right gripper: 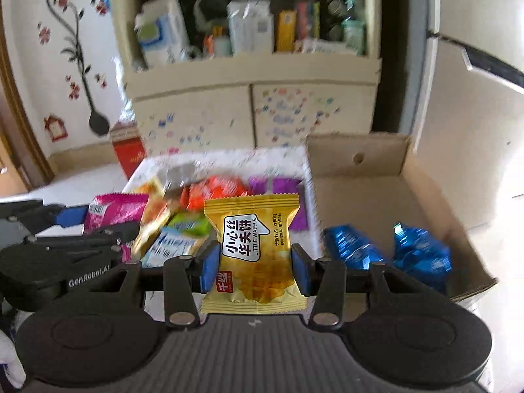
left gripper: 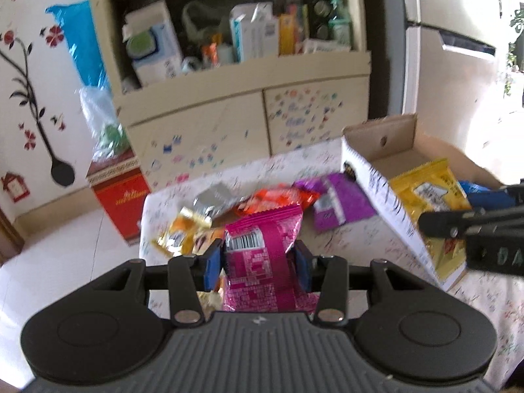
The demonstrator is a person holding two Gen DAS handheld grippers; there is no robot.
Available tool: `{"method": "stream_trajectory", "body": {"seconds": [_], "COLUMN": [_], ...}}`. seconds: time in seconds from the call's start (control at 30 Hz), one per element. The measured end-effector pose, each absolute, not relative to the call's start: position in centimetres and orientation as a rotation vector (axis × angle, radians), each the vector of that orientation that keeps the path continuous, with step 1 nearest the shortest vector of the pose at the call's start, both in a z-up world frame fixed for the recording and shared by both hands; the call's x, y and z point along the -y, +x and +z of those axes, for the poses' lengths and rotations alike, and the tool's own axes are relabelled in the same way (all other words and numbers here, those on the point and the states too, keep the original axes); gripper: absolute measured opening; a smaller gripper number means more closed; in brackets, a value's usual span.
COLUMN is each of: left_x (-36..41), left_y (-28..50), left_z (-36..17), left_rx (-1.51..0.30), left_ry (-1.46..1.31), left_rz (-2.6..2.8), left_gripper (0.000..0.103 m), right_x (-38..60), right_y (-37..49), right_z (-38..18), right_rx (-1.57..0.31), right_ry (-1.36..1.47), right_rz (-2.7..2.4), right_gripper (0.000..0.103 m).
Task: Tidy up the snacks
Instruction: 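Lift both packets and carry them toward the cardboard box, then lower both packets into the box and open both tools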
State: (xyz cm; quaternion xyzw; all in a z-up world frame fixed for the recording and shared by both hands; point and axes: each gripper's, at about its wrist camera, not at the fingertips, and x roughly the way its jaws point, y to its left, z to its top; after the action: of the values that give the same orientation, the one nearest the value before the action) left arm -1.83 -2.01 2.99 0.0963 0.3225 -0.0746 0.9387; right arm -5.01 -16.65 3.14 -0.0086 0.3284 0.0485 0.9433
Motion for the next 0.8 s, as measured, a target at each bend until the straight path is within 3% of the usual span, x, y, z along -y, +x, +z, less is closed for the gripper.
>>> {"method": "stream_trajectory", "body": {"seconds": [0.27,0.8], "left_x": [5.1,14.0], "left_y": [-0.7,3.0], "left_z": [4.4,4.0], "left_rx": [-0.621,-0.612], "left_ry": [0.169,0.174], "left_rz": [-0.227,-0.393], "left_gripper": [0.044,0.044], "right_x": [22.2,29.1], "right_y": [-5.2,-3.9], "right_z": [5.5,4.9], "right_rx": [-0.589,-0.584], "right_ry": [0.112,0.458], "right_rz": [0.01,-0.148], "right_gripper": [0.053,0.053]}}
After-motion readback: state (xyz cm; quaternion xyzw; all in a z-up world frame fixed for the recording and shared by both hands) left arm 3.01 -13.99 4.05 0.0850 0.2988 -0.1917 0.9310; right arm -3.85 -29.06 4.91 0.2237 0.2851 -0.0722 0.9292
